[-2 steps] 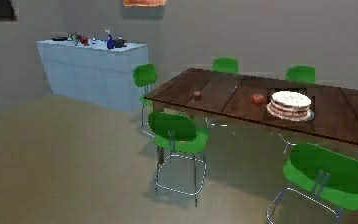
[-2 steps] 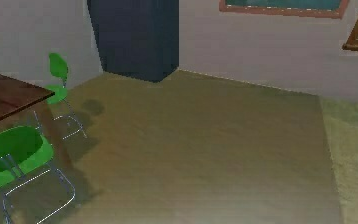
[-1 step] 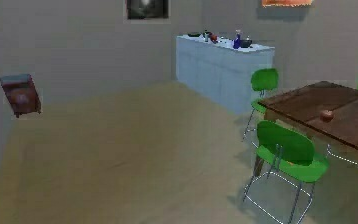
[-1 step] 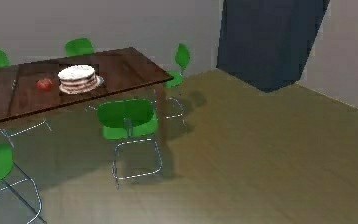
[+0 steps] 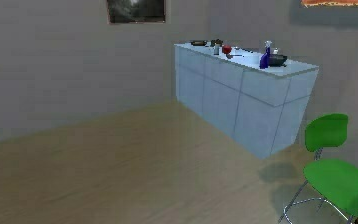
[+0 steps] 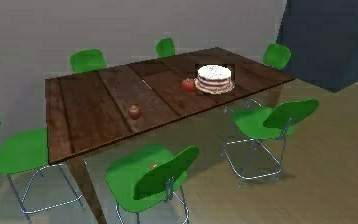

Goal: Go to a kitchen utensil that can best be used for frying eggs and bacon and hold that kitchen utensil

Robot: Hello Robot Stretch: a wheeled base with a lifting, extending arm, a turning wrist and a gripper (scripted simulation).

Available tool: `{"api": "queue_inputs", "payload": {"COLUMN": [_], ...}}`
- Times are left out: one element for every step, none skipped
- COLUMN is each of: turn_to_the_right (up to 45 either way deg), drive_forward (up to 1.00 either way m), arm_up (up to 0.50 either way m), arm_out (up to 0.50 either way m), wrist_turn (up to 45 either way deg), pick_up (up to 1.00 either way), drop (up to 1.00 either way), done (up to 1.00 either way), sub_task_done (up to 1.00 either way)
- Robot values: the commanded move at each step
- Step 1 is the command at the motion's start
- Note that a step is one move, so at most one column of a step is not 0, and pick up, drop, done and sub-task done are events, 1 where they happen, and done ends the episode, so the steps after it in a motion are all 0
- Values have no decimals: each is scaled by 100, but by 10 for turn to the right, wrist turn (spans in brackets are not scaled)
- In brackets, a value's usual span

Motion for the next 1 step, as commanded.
{"api": "queue_inputs", "payload": {"turn_to_the_right": [-30], "drive_forward": [0], "arm_up": [0], "arm_out": [0], "wrist_turn": [0], "pick_up": [0], "drop": [0], "done": [0], "sub_task_done": [0]}}
